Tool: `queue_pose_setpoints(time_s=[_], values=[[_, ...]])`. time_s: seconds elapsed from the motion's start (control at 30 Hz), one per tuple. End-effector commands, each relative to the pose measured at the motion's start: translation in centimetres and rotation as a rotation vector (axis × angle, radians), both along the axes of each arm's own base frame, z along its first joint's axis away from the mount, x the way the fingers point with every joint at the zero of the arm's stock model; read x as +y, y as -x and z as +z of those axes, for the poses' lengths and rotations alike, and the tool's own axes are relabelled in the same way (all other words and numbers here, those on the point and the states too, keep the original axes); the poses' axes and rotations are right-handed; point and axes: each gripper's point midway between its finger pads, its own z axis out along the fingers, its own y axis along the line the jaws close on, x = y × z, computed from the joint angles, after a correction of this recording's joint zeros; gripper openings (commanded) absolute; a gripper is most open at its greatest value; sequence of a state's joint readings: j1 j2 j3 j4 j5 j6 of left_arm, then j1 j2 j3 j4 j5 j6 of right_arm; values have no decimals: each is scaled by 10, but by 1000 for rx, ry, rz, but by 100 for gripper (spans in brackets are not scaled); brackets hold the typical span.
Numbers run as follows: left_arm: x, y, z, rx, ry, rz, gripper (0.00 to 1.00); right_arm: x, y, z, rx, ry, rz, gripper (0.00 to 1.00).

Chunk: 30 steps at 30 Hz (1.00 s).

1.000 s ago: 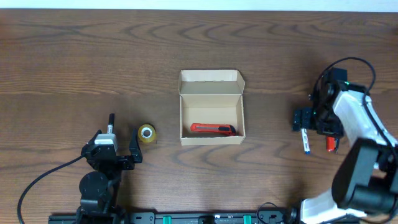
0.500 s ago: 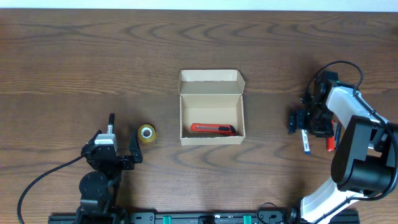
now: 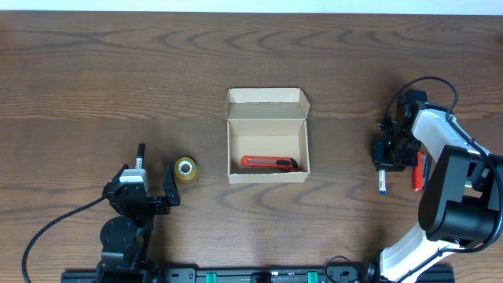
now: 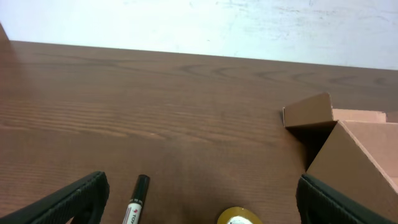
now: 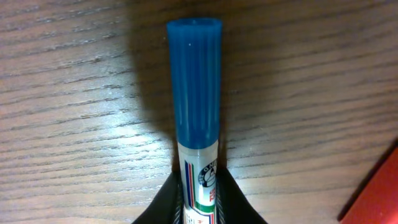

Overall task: Pack container
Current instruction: 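Move right gripper to blue marker and grasp it, then place blue marker into box beside cutter, open right gripper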

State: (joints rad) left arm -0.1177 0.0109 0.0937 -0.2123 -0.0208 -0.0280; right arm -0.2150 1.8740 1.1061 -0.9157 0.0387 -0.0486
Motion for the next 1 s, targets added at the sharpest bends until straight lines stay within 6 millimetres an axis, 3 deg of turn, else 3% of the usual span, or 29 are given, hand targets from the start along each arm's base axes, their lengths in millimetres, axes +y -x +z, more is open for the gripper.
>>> queue_pose_setpoints(time_s=[0.0, 0.13, 0.23, 0.33, 0.47, 0.6, 0.7, 0.8, 0.87, 0.97], values=[[-1, 0, -14, 32, -6, -9, 95, -5, 6, -11, 36, 16, -1, 5], [-1, 0, -14, 32, -6, -9, 95, 0, 1, -12, 15, -13, 0, 1], [-1, 0, -14, 32, -6, -9, 95, 21, -13, -10, -54, -130, 33, 1], [-1, 0, -14, 32, -6, -9, 95, 42, -35, 6, -136, -210, 61, 1], [-1, 0, -14, 31, -6, -9, 95, 73, -74, 55, -292, -231, 173, 1], [-1, 0, -14, 32, -6, -9, 95, 139, -103, 130, -503, -275, 449, 1], [-1, 0, -14, 32, -6, -9, 95, 201, -102, 180, -640, -308, 742, 1], [-1, 0, -14, 32, -6, -9, 95, 253, -85, 210, -714, -320, 988, 1], [-1, 0, -14, 32, -6, -9, 95, 284, -65, 218, -734, -322, 1206, 1], [-1, 0, -14, 32, -6, -9, 95, 317, -36, 211, -712, -320, 1473, 1]])
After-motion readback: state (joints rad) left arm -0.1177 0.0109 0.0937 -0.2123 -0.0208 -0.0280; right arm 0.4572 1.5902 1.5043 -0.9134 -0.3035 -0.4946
